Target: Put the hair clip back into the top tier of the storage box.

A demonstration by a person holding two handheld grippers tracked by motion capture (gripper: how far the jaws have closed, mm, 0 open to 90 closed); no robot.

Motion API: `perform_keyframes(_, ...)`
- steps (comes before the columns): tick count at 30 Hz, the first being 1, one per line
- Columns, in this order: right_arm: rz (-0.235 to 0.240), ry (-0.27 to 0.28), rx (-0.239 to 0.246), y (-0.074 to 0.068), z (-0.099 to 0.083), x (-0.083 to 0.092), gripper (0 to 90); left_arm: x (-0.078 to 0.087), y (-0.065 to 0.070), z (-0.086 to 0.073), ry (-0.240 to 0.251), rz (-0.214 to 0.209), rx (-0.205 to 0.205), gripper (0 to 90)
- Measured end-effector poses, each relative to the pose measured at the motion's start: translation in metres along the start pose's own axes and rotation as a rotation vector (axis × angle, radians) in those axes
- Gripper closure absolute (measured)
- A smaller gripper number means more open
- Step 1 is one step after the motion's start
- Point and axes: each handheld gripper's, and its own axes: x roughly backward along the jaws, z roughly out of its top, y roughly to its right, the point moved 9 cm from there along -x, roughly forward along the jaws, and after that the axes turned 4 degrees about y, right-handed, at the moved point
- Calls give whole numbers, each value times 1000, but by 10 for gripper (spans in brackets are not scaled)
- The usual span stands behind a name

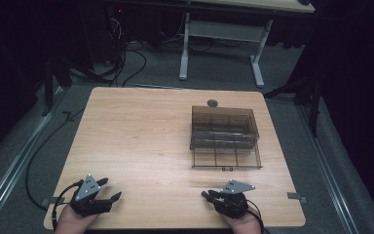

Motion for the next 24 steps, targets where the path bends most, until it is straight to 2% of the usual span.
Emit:
perform_keyframes(8,14,-5,-10,0,-1,2,802,0,0,0,-2,0,0,280)
perform_keyframes(15,3,22,-16,1,3,5,816,0,0,0,-3,1,1,280)
perform_keyframes(24,-46,45,-30,10,5,16,816,0,0,0,-2,1,0,280)
